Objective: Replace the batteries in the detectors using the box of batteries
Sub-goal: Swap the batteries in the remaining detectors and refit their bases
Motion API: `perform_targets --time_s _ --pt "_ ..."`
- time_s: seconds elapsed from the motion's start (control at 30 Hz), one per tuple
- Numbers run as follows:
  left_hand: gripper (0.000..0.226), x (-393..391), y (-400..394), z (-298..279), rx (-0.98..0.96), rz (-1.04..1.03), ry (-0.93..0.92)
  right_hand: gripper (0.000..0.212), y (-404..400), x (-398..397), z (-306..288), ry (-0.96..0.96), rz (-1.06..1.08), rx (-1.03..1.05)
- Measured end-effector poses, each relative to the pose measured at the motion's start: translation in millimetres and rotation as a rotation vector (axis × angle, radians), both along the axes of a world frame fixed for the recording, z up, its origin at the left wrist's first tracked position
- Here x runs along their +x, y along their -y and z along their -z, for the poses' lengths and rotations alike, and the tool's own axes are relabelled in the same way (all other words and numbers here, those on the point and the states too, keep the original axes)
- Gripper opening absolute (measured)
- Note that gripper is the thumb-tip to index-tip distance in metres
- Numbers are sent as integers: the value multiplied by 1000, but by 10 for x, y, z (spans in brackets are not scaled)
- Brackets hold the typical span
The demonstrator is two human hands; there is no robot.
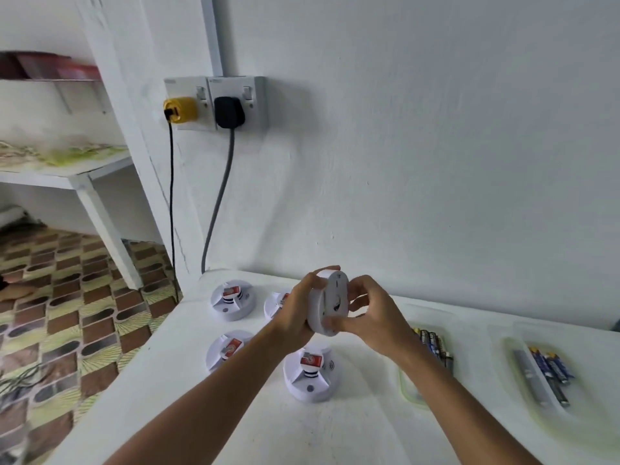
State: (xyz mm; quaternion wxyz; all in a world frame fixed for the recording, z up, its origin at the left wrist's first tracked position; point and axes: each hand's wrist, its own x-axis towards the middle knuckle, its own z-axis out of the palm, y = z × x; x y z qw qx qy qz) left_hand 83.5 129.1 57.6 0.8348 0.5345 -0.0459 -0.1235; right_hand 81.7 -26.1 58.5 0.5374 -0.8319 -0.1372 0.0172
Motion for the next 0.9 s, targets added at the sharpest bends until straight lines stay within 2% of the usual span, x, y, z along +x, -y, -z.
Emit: perform_targets --time_s 0.1,0.23,0.33,0.43,0.5,0.63,0.77,0.83,0.9 --pt "30 -13 -38 34 103 17 12 53 -22 -1 30 47 -47 -34" --pt "34 -18 -81 75 144 -3 -70 53 -76 -39 59 -45 -45 31" --pt "38 -18 -141 76 117 -53 -141 33 -94 14 137 -153 -6 265" --pt "37 -22 -251 46 101 -143 -203 5 -112 111 200 -175 187 447" --pt "36 -10 -369 43 122 -214 -233 12 -117 217 264 -117 326 320" --pt "37 -1 -595 77 86 -267 -262 35 -200 484 437 -196 305 -169" --pt "34 -41 -713 88 -12 -251 -264 20 -314 610 570 -300 261 -243" --pt "34 -45 -771 107 -48 -218 -268 13 -363 628 643 -273 290 -319" --pt "35 -50 -797 138 -99 -209 -276 22 -367 605 651 -178 291 -423"
